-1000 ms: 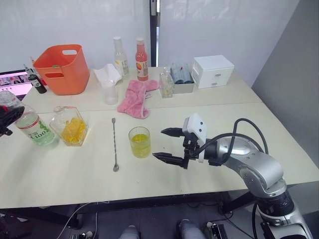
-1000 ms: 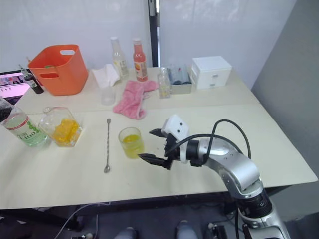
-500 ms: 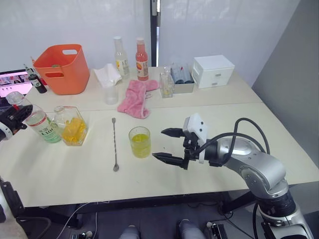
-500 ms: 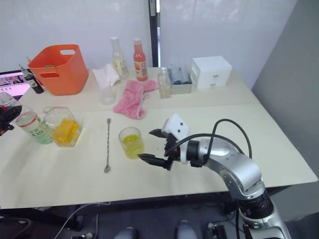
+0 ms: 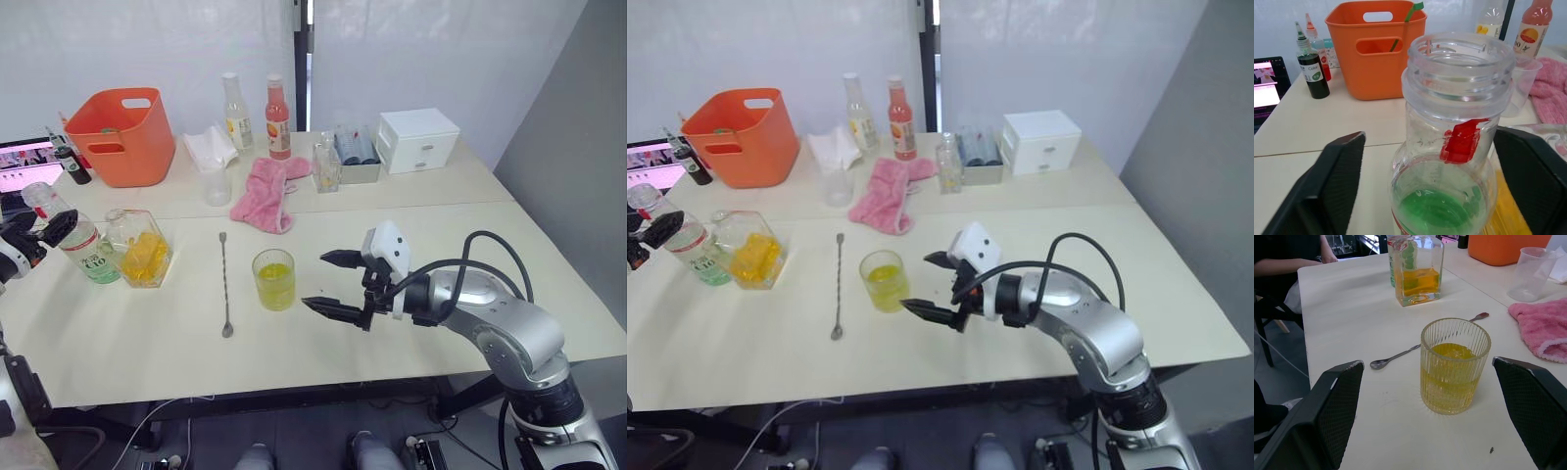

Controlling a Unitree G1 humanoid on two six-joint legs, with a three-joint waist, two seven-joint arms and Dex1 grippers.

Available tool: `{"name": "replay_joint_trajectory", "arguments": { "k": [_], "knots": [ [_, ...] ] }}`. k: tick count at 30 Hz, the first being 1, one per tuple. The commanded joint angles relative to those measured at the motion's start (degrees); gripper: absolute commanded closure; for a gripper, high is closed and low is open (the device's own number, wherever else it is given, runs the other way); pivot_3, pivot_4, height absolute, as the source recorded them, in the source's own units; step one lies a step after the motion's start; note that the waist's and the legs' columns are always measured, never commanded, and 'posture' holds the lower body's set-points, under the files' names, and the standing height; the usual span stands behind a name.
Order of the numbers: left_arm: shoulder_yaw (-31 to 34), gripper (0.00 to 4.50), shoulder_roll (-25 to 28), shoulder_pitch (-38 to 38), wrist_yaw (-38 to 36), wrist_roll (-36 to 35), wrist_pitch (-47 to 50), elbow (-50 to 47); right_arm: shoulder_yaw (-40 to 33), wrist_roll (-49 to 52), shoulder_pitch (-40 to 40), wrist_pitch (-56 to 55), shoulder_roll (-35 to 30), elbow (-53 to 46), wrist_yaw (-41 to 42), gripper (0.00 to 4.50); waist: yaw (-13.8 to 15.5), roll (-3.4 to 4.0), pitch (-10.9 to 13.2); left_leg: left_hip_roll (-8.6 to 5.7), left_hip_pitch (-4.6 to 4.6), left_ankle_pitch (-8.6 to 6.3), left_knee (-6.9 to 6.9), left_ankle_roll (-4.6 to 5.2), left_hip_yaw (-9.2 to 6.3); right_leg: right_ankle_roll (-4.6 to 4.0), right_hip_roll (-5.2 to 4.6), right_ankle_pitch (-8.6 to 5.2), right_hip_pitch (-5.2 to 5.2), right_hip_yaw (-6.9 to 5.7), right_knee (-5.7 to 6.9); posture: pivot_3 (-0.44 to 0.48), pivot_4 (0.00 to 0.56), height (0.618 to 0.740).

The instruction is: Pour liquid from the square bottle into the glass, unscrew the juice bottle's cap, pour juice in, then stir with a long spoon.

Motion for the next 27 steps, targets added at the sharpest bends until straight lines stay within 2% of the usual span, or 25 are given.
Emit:
{"name": "replay_joint_trajectory", "arguments": {
  "k": [1,8,12,16,19,23,27],
  "knots": [
    [1.84,0.05,2.49,-0.68,-1.98,-1.38,0.52,-1.26,-2.67,1.46,-0.06,0.41,-0.89,-2.6,-0.23,0.0,0.01,0.0,0.0,0.0,0.0,0.0,0.0,0.0,0.0,0.01,0.0,0.0,0.0,0.0,0.0,0.0,0.15,0.739],
    [6.05,0.05,6.89,6.82,-9.68,-4.8,3.83,-3.62,-9.74,2.88,3.07,0.47,-5.49,-1.55,0.18,0.0,-0.44,0.0,0.0,0.01,-0.01,0.0,-0.06,0.0,0.0,0.0,-0.01,0.0,-0.01,0.0,-0.04,0.0,0.15,0.739],
    [10.62,0.05,9.99,16.39,-17.48,-8.53,8.55,-6.81,-17.02,2.8,8.37,-0.73,-10.16,0.18,1.31,0.0,-0.51,0.0,0.0,0.01,0.0,0.0,-0.1,0.0,0.0,0.04,-0.02,-0.05,-0.01,0.0,-0.06,0.0,0.15,0.739],
    [14.74,0.05,10.31,27.16,-21.46,-10.95,10.82,-11.94,-22.44,2.16,13.04,-2.41,-12.71,1.96,1.63,0.0,-0.56,0.02,0.01,0.02,0.05,0.0,-0.15,0.0,0.02,0.1,-0.03,-0.13,-0.01,0.0,-0.04,0.0,0.15,0.739],
    [19.34,0.05,7.78,38.06,-21.83,-12.69,11.13,-20.15,-27.5,1.4,18.14,-4.27,-13.96,3.73,1.74,0.0,-0.5,0.01,0.01,0.06,0.09,0.0,-0.18,0.0,0.02,0.05,-0.02,-0.16,0.0,0.0,-0.03,0.0,0.15,0.739],
    [23.82,0.05,-0.3,53.99,-20.06,-13.62,11.13,-36.94,-33.59,-2.41,27.9,-10.15,-14.78,8.46,2.69,0.0,0.15,0.03,0.01,0.06,0.21,-0.01,-0.26,-0.01,0.17,0.04,-0.08,-0.18,0.08,0.06,-0.12,0.0,0.15,0.739],
    [26.44,0.05,-6.44,61.89,-16.32,-13.84,10.15,-46.74,-39.03,-2.44,33.23,-14.02,-13.61,12.12,3.33,0.0,0.39,-0.04,-0.02,0.08,0.22,-0.01,-0.2,-0.01,0.18,0.05,-0.06,-0.17,0.13,0.06,-0.11,0.0,0.15,0.739]
  ]
}}
